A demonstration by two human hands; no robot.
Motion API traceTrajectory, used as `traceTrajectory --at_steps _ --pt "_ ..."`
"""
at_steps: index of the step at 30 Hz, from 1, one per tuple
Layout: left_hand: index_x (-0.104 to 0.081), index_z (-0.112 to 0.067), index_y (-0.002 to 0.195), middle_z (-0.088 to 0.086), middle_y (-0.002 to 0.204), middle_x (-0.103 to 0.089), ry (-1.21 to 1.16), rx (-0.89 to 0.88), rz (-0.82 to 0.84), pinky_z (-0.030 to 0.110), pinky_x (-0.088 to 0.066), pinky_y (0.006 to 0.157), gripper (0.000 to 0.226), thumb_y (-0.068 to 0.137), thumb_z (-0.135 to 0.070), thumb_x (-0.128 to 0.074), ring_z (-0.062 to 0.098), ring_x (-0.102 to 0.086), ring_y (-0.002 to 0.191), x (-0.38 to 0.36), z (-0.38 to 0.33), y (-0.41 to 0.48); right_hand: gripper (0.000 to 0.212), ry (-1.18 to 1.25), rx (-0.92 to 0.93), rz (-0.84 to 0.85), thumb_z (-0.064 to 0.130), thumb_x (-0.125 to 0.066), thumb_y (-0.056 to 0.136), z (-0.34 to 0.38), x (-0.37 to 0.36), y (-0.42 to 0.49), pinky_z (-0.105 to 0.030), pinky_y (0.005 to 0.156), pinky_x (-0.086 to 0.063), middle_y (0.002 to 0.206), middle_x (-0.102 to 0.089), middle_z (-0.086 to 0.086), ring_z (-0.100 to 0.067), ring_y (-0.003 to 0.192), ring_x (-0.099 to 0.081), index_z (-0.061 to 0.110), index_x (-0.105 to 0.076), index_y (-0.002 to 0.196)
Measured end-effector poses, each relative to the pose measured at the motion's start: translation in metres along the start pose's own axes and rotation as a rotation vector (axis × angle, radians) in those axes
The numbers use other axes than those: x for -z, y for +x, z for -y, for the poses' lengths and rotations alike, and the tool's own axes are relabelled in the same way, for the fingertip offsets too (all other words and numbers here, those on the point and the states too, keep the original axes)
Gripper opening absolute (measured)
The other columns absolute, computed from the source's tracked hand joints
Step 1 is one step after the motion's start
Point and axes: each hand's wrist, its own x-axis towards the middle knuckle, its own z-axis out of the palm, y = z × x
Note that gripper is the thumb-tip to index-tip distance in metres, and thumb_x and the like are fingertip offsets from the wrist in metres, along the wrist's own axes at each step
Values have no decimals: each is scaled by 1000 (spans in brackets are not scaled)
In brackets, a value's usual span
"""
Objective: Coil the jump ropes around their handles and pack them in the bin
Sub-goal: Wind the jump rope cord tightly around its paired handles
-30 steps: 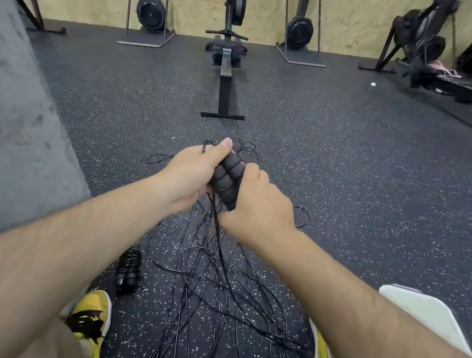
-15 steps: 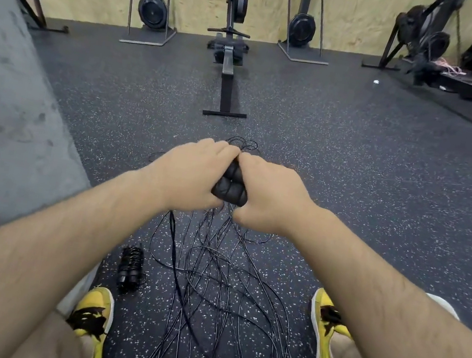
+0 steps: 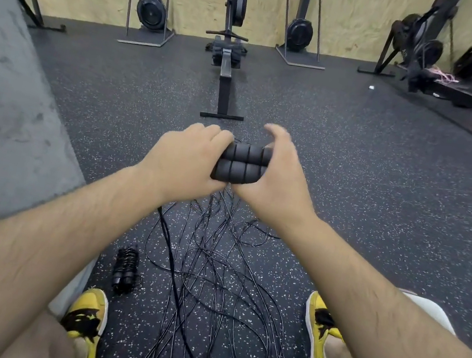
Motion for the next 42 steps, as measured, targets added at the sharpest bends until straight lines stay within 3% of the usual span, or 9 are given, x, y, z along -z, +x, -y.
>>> traceTrajectory --at_steps 4,7,11,14,16,25,31,36,42 --pt "-51 -18 110 2 108 -59 -53 126 -70 41 -47 68 45 80 -49 -64 30 -58 101 14 5 3 83 473 -350 -144 15 -82 77 -11 -12 -1 -20 75 -52 109 -62 1 -12 91 -64 21 -33 144" --pt "-51 -20 115 -1 111 -59 -96 132 -56 43 -50 72 49 79 -49 -66 28 -58 105 18 5 -1 51 402 -366 209 13 -78 79 -10 -55 -3 -27 84 -54 114 -66 -3 -23 104 -64 16 -53 124" --pt "-45 -30 138 -4 115 -57 -140 67 -60 45 -53 77 63 80 -48 -65 27 -56 110 19 5 -4 37 452 -219 719 24 -70 90 26 -108 -28 -23 101 -42 124 -67 8 -6 116 -59 19 -61 125" --pt "-40 -39 146 -6 111 -58 -123 14 -55 43 -54 74 70 81 -51 -65 26 -57 109 16 15 -8 16 573 -265 774 20 -56 101 29 -114 -32 -23 84 -48 75 -68 1 -12 72 -65 9 -66 107" --pt "-42 -42 146 -6 107 -59 -84 -15 -65 41 -54 70 70 80 -55 -59 26 -60 106 14 29 -10 25 560 -303 786 27 -54 103 22 -98 -27 -26 65 -46 57 -47 10 -10 53 -46 6 -64 108" --pt "-39 -36 151 0 98 -58 56 -132 33 38 -44 70 105 66 -98 -40 28 -59 90 10 62 -13 24 -1 -105 549 32 -53 102 -18 11 7 -23 49 -28 48 -41 17 -4 45 -32 22 -72 91" --pt "-46 -32 148 2 98 -58 146 -178 22 37 -48 59 96 69 -88 -48 30 -57 84 1 52 -15 25 -35 -117 414 34 -54 98 -15 32 5 -26 54 -32 59 -46 10 -3 47 -38 20 -69 84" --pt "-53 -27 140 8 93 -59 236 -146 -6 37 -46 54 91 65 -74 -72 34 -58 77 -2 40 -10 28 -334 -19 227 54 -61 88 -7 30 -1 -30 71 -48 79 -65 11 -16 79 -60 28 -69 95" --pt "-56 -25 140 8 91 -59 225 -128 -11 37 -47 54 90 65 -72 -74 33 -58 75 -3 34 -8 37 -314 -71 174 63 -68 78 4 33 -4 -29 65 -43 68 -54 13 -13 74 -55 29 -67 93"
